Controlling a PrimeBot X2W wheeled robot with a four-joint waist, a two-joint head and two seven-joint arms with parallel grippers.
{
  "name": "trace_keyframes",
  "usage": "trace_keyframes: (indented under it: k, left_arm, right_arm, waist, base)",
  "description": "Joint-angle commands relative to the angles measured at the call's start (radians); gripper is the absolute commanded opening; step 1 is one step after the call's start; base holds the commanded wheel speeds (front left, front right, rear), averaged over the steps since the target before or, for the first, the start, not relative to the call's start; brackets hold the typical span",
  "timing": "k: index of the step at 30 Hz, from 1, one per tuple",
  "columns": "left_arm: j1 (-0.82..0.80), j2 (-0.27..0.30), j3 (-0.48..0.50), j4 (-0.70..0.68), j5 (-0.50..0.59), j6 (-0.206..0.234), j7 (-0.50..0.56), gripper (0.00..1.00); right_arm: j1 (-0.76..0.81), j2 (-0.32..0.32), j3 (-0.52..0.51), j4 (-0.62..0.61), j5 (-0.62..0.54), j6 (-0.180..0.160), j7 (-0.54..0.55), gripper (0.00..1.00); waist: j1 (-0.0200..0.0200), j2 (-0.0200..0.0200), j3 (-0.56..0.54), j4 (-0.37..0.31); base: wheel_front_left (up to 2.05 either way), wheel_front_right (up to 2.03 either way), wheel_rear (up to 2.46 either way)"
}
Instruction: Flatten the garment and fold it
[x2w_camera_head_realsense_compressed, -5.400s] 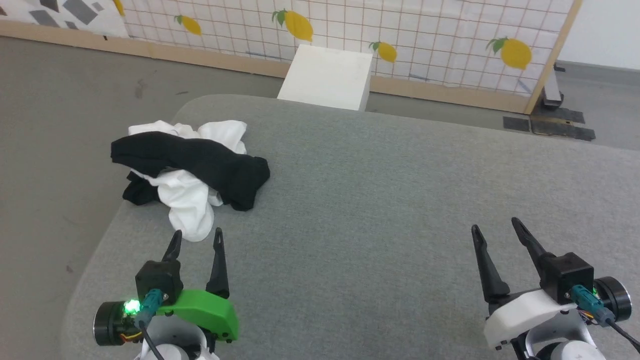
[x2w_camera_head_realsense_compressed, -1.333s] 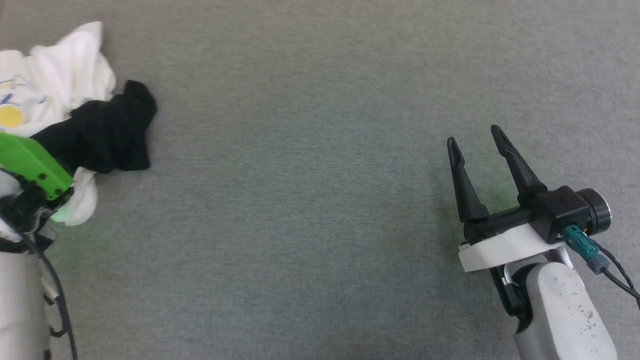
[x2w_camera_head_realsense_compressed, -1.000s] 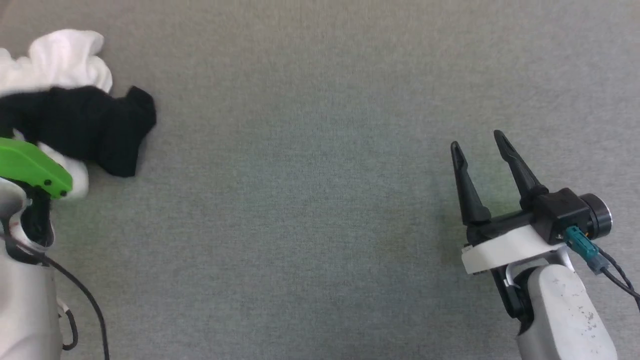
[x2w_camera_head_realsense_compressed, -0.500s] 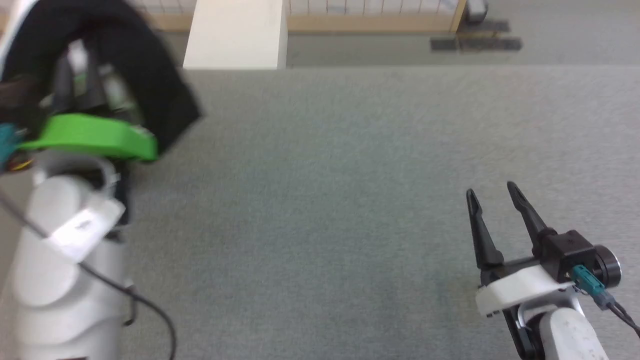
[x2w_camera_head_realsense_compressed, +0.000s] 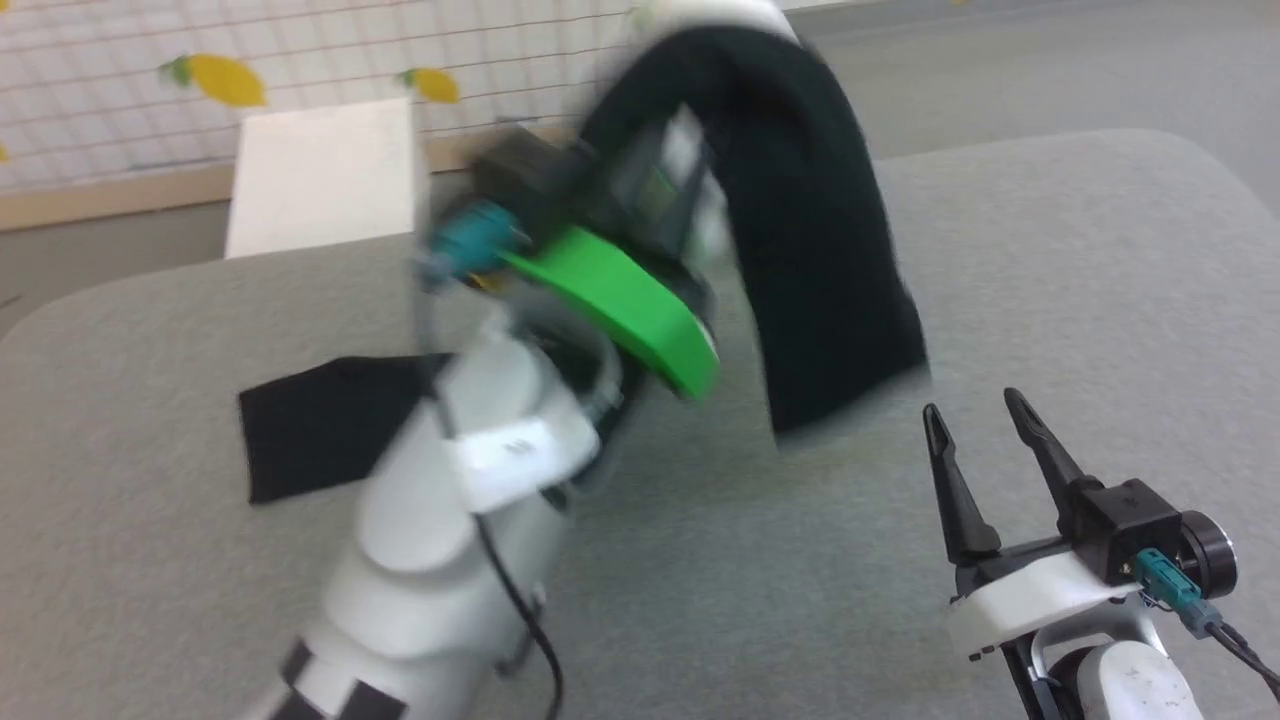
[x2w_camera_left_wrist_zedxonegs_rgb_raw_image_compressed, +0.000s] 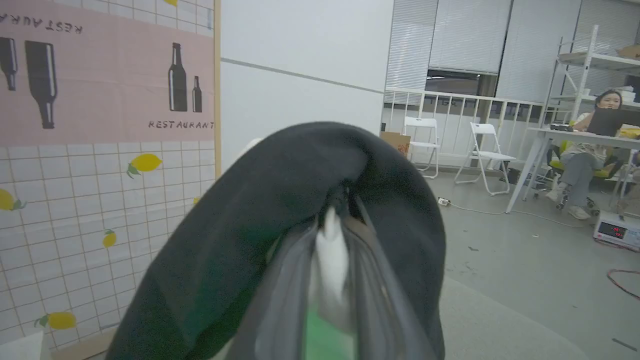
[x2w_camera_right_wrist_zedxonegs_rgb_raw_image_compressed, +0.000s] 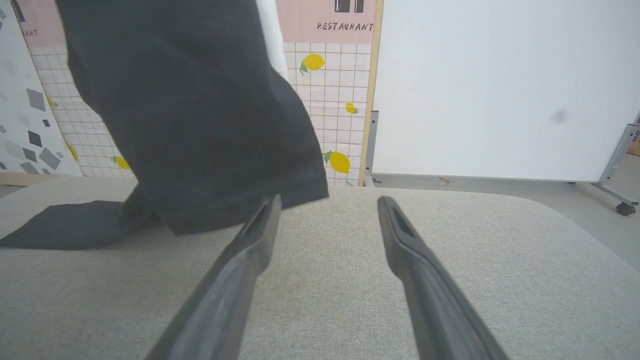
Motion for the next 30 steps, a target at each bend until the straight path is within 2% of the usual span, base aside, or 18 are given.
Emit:
trace_keyframes:
  k: [1,6,11,12,13,14,17,20,23,27,30]
  left_arm:
    - [0.035,-0.002,-0.046,0.028,-0.045,0.008,0.017,0.0]
    - [0.13,-0.002,-0.207,0.209,-0.158,0.032,0.173,0.0]
    - [0.214,-0.002,-0.314,0.35,-0.261,0.016,0.35,0.0]
    - [0.229,-0.002,-0.331,0.365,-0.285,0.012,0.381,0.24]
    - [0.239,-0.002,-0.337,0.373,-0.305,0.014,0.398,0.58]
    - [0.249,-0.002,-0.342,0.379,-0.325,0.019,0.41,1.0]
    - [0.261,-0.002,-0.343,0.378,-0.351,0.028,0.409,1.0]
    - [0.265,0.005,-0.309,0.347,-0.354,0.04,0.337,1.0]
    - [0.273,0.037,-0.264,0.291,-0.339,0.062,0.238,1.0]
    - [0.307,0.105,-0.196,0.193,-0.301,0.116,0.095,1.0]
    - [0.348,0.157,-0.122,0.115,-0.265,0.179,-0.052,1.0]
  right_arm:
    - [0.011,0.001,0.003,-0.006,0.0,-0.002,0.003,1.0]
    - [0.022,0.001,0.0,-0.012,0.001,-0.002,0.006,1.0]
    - [0.03,0.001,-0.005,-0.012,0.004,-0.002,0.007,1.0]
    - [0.032,0.001,-0.003,-0.012,0.005,-0.002,0.008,1.0]
    - [0.033,0.001,-0.001,-0.011,0.007,-0.002,0.008,1.0]
    - [0.033,0.001,0.002,-0.012,0.008,-0.002,0.009,1.0]
    - [0.034,0.001,0.004,-0.011,0.011,-0.002,0.009,1.0]
    - [0.036,0.001,0.001,-0.015,0.008,-0.002,0.011,1.0]
    - [0.037,0.001,-0.005,-0.018,0.005,-0.002,0.013,1.0]
    - [0.043,0.001,-0.006,-0.028,0.0,-0.002,0.021,1.0]
    - [0.051,0.001,0.007,-0.038,-0.004,-0.002,0.042,1.0]
  waist:
    - [0.0,-0.0001,-0.008,-0.048]
    - [0.0,-0.0001,-0.003,-0.064]
    - [0.0,-0.0001,-0.003,-0.054]
    - [0.0,-0.0001,-0.005,-0.048]
    - [0.0,-0.0001,-0.005,-0.043]
    - [0.0,-0.0001,-0.006,-0.037]
    - [0.0,-0.0001,-0.011,-0.015]
    - [0.0,-0.0001,-0.017,0.014]
    - [0.0,-0.0001,-0.019,0.041]
    - [0.0,-0.0001,-0.02,0.077]
    - [0.0,-0.0001,-0.017,0.105]
  base:
    - [0.0,0.0,0.0]
    - [0.0,0.0,0.0]
    - [0.0,0.0,0.0]
    - [0.0,0.0,0.0]
    - [0.0,0.0,0.0]
    - [0.0,0.0,0.0]
    - [0.0,0.0,0.0]
    - [0.0,0.0,0.0]
    - [0.0,0.0,0.0]
    - [0.0,0.0,0.0]
    - [0.0,0.0,0.0]
